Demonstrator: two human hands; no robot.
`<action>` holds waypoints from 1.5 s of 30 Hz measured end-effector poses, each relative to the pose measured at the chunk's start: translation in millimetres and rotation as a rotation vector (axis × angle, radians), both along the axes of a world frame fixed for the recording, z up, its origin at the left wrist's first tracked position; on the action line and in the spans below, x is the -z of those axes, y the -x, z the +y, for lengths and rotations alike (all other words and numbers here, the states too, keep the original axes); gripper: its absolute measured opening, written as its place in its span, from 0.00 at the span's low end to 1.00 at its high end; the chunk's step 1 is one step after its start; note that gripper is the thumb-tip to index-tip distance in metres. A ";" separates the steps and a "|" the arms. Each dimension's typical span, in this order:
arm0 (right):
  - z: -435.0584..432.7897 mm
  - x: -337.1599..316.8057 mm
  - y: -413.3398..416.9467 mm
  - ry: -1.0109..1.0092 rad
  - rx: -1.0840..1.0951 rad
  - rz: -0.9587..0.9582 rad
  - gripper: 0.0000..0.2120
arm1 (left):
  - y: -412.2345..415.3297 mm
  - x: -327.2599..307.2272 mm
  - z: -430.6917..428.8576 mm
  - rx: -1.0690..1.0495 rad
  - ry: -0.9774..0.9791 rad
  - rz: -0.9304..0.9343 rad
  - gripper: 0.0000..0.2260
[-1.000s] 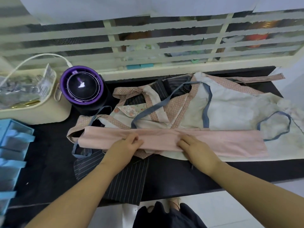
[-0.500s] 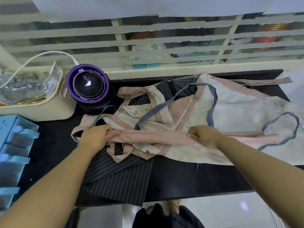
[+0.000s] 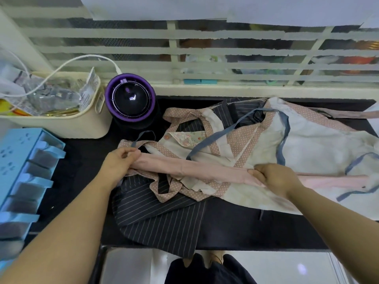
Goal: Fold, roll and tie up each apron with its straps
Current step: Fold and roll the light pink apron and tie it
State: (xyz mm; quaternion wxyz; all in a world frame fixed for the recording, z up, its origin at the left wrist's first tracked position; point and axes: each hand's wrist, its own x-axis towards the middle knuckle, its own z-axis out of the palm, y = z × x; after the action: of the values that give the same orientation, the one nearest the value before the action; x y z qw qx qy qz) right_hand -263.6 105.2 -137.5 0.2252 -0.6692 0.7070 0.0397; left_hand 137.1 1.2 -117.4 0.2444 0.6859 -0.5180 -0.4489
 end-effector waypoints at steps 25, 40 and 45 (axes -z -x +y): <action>-11.6 10.5 11.8 -0.017 -0.036 0.007 0.25 | 193.9 51.8 78.3 1.217 0.462 -0.716 0.34; 26.7 39.2 117.1 0.640 0.181 0.224 0.27 | 200.4 60.7 78.4 1.174 0.497 -0.846 0.31; 32.5 42.1 141.1 0.617 0.358 0.082 0.20 | 204.0 51.8 78.2 1.190 0.413 -0.826 0.37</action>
State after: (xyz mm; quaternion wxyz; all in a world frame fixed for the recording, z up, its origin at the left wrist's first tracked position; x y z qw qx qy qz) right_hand -404.6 137.7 -179.7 -0.0125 -0.5691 0.8003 -0.1886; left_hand -66.9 79.4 -169.2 -0.1298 0.3429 -0.9244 -0.1053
